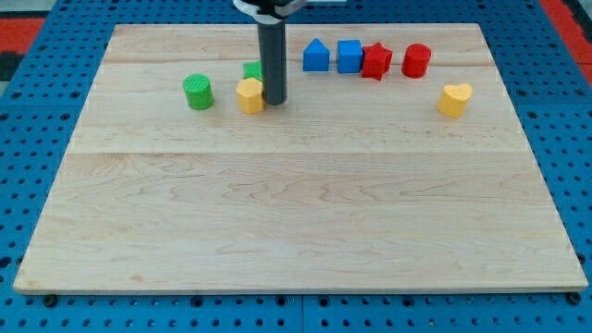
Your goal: Separate the yellow hexagon from green circle
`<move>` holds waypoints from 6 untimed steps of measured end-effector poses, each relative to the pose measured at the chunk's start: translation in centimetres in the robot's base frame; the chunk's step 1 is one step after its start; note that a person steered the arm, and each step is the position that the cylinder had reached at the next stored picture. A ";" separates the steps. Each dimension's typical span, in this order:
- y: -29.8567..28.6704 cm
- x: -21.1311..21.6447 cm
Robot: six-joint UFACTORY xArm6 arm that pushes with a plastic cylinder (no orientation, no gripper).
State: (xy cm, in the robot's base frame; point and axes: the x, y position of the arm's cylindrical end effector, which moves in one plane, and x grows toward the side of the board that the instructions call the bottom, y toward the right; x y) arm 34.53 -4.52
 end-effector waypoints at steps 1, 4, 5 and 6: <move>-4.6 -0.2; -12.5 0.4; -13.5 -3.5; -19.3 -1.9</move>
